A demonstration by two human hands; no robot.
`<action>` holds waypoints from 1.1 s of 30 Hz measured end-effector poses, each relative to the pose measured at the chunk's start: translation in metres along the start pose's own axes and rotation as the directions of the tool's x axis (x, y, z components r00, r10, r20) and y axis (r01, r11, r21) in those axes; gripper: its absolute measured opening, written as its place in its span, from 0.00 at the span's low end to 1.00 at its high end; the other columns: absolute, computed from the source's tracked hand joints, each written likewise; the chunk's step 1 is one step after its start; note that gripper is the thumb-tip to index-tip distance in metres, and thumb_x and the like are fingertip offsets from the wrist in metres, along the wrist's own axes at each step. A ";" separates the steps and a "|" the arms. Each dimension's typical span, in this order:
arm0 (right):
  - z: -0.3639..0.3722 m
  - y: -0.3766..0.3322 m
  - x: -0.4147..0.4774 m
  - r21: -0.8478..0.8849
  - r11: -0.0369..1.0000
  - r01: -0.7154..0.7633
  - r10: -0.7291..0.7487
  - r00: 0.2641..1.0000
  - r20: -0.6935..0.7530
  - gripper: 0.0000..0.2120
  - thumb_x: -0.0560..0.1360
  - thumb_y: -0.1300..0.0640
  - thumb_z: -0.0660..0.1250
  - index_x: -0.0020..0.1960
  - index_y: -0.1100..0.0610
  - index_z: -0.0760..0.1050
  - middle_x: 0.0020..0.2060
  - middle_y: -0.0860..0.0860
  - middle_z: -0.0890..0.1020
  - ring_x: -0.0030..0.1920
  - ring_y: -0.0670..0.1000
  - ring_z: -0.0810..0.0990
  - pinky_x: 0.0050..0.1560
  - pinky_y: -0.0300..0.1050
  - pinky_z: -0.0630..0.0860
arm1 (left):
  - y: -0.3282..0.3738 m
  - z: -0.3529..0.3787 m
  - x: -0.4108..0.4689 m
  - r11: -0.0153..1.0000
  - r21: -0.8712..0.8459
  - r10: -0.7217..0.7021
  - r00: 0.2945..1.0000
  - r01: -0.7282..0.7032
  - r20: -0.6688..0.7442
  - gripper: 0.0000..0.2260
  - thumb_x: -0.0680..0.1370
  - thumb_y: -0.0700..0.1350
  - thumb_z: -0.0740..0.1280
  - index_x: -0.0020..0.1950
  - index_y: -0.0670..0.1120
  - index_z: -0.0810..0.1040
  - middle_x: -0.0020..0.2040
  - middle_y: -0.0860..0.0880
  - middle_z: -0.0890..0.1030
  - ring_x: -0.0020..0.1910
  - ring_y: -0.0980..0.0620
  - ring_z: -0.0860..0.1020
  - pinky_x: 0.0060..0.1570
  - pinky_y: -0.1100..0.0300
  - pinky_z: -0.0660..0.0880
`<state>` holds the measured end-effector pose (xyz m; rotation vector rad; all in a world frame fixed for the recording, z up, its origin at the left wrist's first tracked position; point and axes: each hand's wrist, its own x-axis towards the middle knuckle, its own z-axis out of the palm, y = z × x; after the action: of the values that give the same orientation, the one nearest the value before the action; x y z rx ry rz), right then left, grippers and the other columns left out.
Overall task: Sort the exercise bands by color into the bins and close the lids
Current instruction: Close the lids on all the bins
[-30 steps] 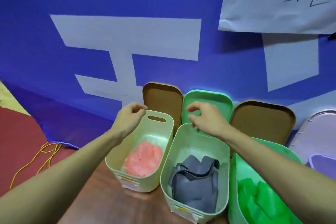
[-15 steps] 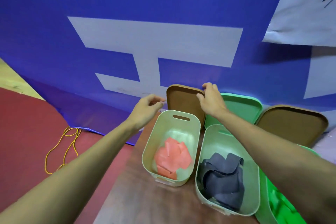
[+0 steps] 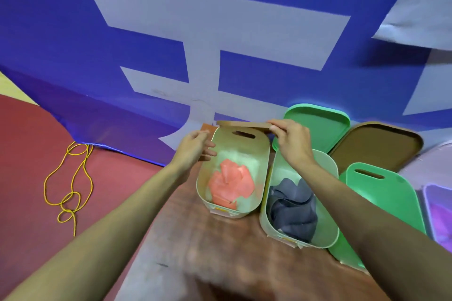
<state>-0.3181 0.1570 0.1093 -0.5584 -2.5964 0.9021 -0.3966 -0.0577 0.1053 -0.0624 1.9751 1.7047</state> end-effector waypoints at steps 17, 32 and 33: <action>0.032 0.006 -0.127 0.192 0.885 -0.423 0.405 0.905 0.129 0.25 0.68 0.54 0.73 0.64 0.56 0.74 0.59 0.55 0.76 0.46 0.58 0.82 0.58 0.50 0.76 | -0.064 -0.003 -0.042 0.985 0.171 0.027 0.999 -0.020 -0.038 0.04 0.75 0.36 0.65 0.46 0.43 0.79 0.34 0.46 0.76 0.29 0.50 0.72 0.30 0.61 0.70; 0.053 -0.008 -0.146 -0.013 0.924 -0.382 0.373 0.896 0.242 0.15 0.71 0.60 0.70 0.57 0.61 0.73 0.52 0.58 0.77 0.56 0.58 0.74 0.54 0.46 0.70 | -0.098 -0.017 -0.019 0.771 0.629 0.132 0.991 -0.099 -0.005 0.11 0.75 0.48 0.66 0.55 0.47 0.77 0.51 0.41 0.72 0.44 0.43 0.78 0.50 0.45 0.78; 0.054 -0.008 -0.147 -0.023 0.925 -0.379 0.373 0.896 0.240 0.15 0.72 0.60 0.69 0.56 0.61 0.73 0.52 0.58 0.77 0.56 0.58 0.74 0.54 0.46 0.70 | -0.098 -0.017 -0.020 0.763 0.638 0.135 0.991 -0.103 -0.002 0.11 0.75 0.48 0.66 0.55 0.47 0.77 0.51 0.41 0.71 0.44 0.44 0.76 0.50 0.45 0.78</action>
<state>-0.2161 0.0550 0.0478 -1.0304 -2.7339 1.1854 -0.3494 -0.1000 0.0255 0.2760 2.5375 1.0093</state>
